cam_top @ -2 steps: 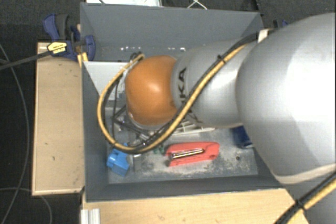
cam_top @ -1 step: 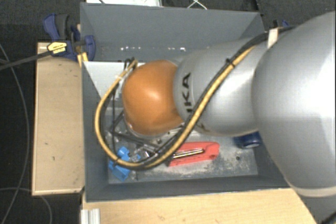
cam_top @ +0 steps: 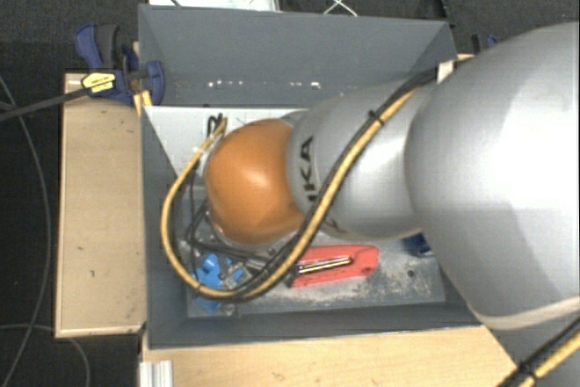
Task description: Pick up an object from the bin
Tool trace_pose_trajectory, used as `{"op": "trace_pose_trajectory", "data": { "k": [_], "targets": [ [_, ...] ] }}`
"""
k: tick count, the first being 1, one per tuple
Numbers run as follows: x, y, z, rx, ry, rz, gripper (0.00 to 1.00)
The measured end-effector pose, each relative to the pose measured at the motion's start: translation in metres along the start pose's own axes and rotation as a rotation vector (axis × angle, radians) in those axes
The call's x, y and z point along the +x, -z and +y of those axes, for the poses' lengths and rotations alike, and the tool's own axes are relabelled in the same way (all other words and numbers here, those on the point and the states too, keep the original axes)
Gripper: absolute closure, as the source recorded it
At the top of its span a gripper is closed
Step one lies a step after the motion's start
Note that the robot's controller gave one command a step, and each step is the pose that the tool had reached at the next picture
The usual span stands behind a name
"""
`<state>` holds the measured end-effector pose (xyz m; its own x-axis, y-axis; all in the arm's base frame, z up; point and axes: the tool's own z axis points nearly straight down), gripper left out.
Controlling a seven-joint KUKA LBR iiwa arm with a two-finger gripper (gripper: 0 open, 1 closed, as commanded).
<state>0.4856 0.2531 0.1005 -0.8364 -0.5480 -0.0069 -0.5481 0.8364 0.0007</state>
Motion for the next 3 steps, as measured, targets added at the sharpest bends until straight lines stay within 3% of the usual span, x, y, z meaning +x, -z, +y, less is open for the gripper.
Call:
{"op": "trace_pose_trajectory", "data": {
  "k": [1, 2, 3],
  "targets": [
    [-0.023, -0.030, -0.019, 0.005, 0.209, 0.002, 0.00],
    [-0.006, -0.030, -0.021, -0.001, 0.089, -0.002, 1.00],
    [-0.006, -0.030, -0.021, -0.001, 0.088, -0.002, 1.00]
  ]
}}
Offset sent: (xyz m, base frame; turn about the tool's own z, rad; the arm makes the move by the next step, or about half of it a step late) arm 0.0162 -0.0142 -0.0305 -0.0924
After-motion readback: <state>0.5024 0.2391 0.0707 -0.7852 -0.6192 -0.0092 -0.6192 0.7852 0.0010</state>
